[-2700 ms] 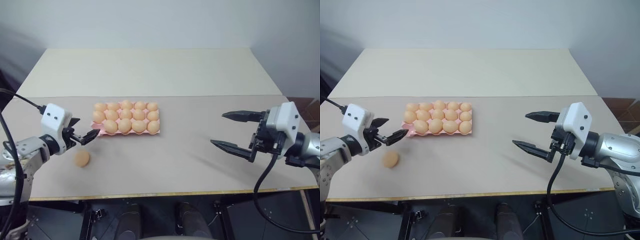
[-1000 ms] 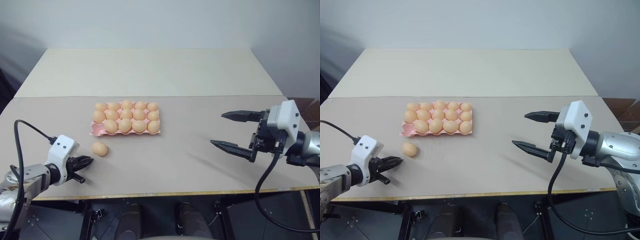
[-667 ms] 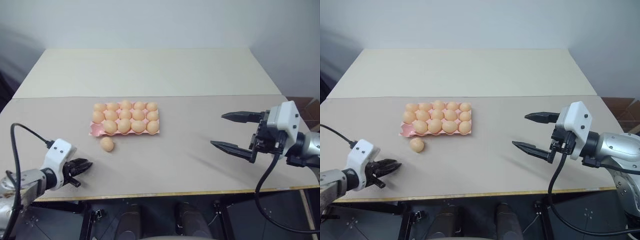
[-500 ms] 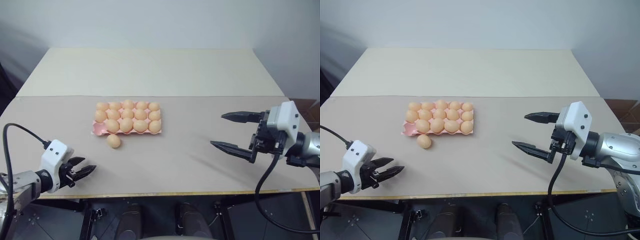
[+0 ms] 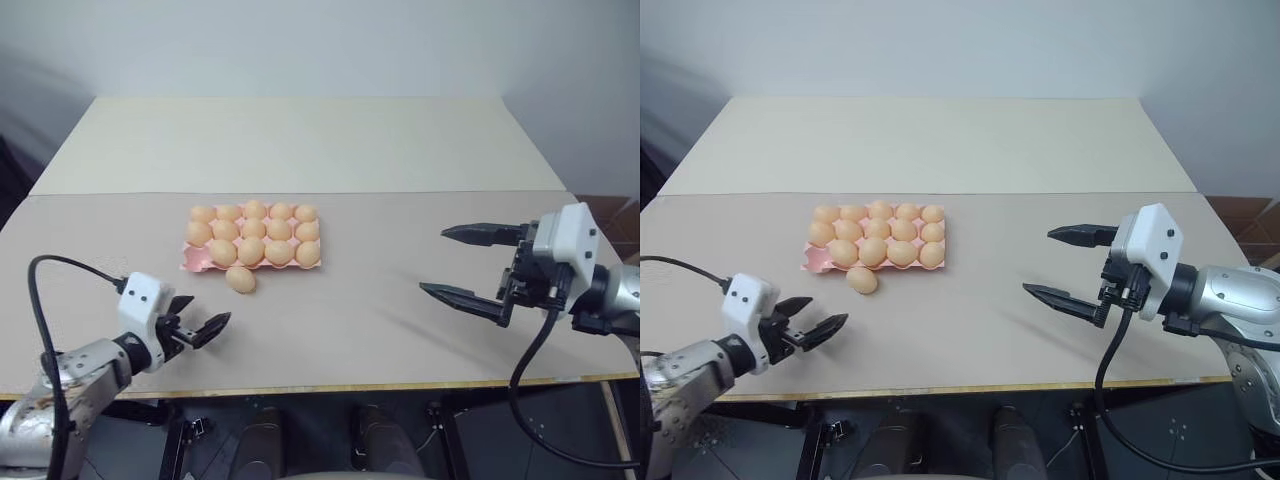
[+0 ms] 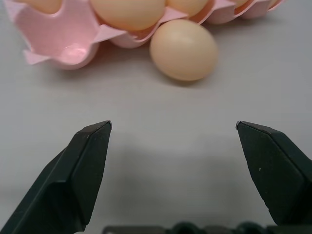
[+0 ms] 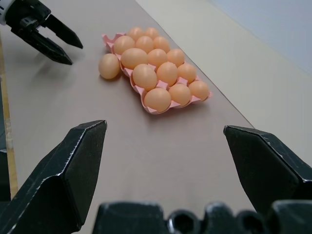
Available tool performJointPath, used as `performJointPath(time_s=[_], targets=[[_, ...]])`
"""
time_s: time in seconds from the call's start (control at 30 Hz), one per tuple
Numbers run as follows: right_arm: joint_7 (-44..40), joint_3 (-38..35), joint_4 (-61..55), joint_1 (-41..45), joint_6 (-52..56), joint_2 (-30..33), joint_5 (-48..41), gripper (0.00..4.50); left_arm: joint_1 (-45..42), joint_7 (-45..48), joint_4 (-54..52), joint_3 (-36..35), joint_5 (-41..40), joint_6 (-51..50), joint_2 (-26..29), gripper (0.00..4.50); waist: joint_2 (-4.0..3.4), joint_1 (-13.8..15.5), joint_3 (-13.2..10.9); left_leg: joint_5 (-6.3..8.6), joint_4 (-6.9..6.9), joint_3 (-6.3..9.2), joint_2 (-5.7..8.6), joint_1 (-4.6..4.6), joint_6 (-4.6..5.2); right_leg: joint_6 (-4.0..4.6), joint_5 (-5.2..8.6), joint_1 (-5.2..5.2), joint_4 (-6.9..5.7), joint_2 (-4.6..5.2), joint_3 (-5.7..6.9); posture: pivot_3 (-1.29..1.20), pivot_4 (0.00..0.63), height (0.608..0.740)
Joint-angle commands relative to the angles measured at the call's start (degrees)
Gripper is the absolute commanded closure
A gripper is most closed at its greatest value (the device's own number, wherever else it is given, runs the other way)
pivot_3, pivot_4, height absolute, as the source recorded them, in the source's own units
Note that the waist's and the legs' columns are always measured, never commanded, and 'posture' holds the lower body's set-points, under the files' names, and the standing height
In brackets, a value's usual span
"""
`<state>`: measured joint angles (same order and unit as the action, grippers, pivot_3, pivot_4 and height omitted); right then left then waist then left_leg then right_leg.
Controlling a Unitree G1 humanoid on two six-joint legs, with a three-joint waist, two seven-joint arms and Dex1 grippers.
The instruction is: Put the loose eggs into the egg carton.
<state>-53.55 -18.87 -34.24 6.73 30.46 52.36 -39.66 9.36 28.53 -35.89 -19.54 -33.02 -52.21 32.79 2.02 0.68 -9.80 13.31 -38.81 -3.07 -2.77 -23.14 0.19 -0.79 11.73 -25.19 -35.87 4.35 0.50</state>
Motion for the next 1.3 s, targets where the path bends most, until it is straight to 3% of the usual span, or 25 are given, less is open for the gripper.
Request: performJointPath(time_s=[0.03,0.27,0.4,0.93,1.03,1.23,1.3], targets=[[0.44,-0.82,-1.41,0.55,-0.65,-0.20,-1.03,0.00,-2.90,-6.53,-3.13,2.11,-1.38,-3.83,-4.08,0.03,0.01,0.01,0.01,0.00,-0.02,0.02,0.00,0.01,0.00,-0.01,0.00,0.02,0.00,-0.01,0.00,0.00,0.150,0.740],[0.74,-0.89,-1.48,0.62,-0.73,-0.34,-0.94,0.00,-9.56,-18.08,-3.17,5.02,-1.74,-12.21,-13.70,0.03,0.05,-0.05,0.03,0.00,-0.06,0.08,0.06,0.02,0.01,-0.20,-0.12,0.08,-0.01,-0.04,-0.04,0.00,0.150,0.740],[0.84,-1.39,-1.77,0.25,-0.68,-0.29,-1.13,0.00,-11.03,-21.50,-2.91,6.53,-0.58,-13.74,-16.43,0.03,0.05,-0.02,0.03,0.00,-0.06,0.09,0.07,0.02,0.01,-0.31,-0.19,0.08,-0.01,-0.05,-0.04,0.00,0.150,0.740],[1.71,-1.66,-2.26,-0.60,-0.66,-0.25,-0.97,0.00,-15.33,-23.71,1.83,8.32,3.35,-11.25,-16.37,0.03,0.05,-0.01,0.03,-0.01,-0.07,0.11,0.10,0.03,0.01,-0.15,-0.10,0.10,0.00,-0.05,-0.04,0.00,0.150,0.740],[1.93,-1.55,-2.17,-0.47,-0.73,-0.33,-0.81,0.00,-15.80,-23.09,2.04,9.40,4.32,-9.77,-15.80,0.58,0.05,0.00,0.03,-0.01,-0.07,0.11,0.10,0.05,0.01,-0.06,-0.05,0.12,-0.03,-0.05,-0.04,0.00,0.150,0.740],[2.10,-1.86,-2.19,-1.03,-1.03,-0.48,-0.62,0.00,-15.09,-23.18,1.29,9.25,5.05,-9.64,-15.43,2.39,0.05,0.00,0.03,-0.01,-0.06,0.11,0.11,0.00,0.02,-0.17,-0.11,0.10,0.02,-0.04,-0.05,0.00,0.150,0.740],[2.21,-1.89,-2.29,-1.12,-1.08,-0.55,-0.60,0.00,-14.45,-23.63,0.11,8.53,4.80,-10.64,-15.55,2.69,0.06,-0.01,0.03,-0.01,-0.06,0.11,0.11,0.00,0.02,-0.17,-0.11,0.10,0.02,-0.04,-0.05,0.00,0.150,0.740]])
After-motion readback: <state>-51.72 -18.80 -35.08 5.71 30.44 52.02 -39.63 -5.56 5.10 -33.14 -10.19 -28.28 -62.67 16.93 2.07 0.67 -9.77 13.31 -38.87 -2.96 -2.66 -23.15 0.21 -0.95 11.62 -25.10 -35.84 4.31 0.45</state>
